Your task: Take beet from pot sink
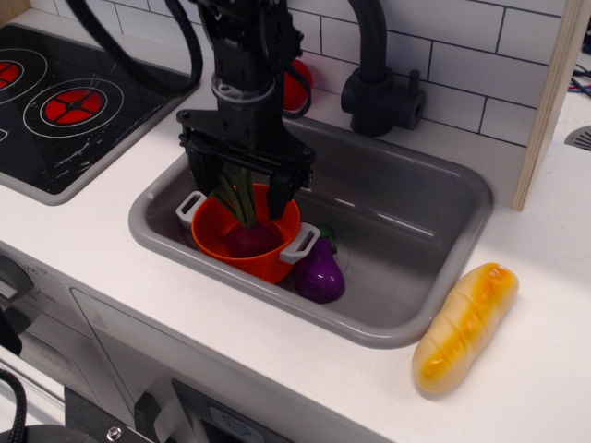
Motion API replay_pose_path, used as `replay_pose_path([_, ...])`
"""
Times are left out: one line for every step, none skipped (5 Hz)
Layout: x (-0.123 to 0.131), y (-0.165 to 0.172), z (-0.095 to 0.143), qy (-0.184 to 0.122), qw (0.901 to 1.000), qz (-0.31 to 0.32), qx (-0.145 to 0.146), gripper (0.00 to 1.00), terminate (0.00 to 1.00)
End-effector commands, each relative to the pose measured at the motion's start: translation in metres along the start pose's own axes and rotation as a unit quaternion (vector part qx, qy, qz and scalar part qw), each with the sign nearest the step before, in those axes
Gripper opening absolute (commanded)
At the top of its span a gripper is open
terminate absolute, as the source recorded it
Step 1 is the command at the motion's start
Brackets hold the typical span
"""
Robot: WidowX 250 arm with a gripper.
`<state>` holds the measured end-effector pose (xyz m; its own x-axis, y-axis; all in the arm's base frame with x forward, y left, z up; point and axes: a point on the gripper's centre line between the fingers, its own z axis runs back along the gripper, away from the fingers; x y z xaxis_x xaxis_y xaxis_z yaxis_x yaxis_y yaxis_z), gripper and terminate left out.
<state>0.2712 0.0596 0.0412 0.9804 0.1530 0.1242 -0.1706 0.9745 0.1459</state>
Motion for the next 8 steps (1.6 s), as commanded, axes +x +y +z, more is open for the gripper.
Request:
replay_pose_path([0.007,0.002,0.009,-0.021,0.9998,0.002,-0.005,0.0,0.0])
replay_pose_path([0.01,0.004,0.013,-0.031,0.9994,0.007,-0.012,0.0,0.0])
replay_pose_path([0.013,0.008,0.019,-0.046,0.9986,0.02,-0.016,0.0,0.0])
replay_pose_path([0.014,0.016,0.03,-0.079,0.9958,0.043,-0.018,0.0,0.0])
replay_pose_path([0.014,0.024,0.044,-0.088,0.9937,0.065,-0.023,0.0,0.0])
replay_pose_path([0.014,0.032,0.069,-0.102,0.9898,0.096,-0.026,0.0,0.0])
replay_pose_path([0.017,0.023,0.084,-0.12,0.9868,0.103,-0.036,0.0,0.0])
replay_pose_path([0.026,0.009,0.092,-0.122,0.985,0.109,-0.055,0.0,0.0])
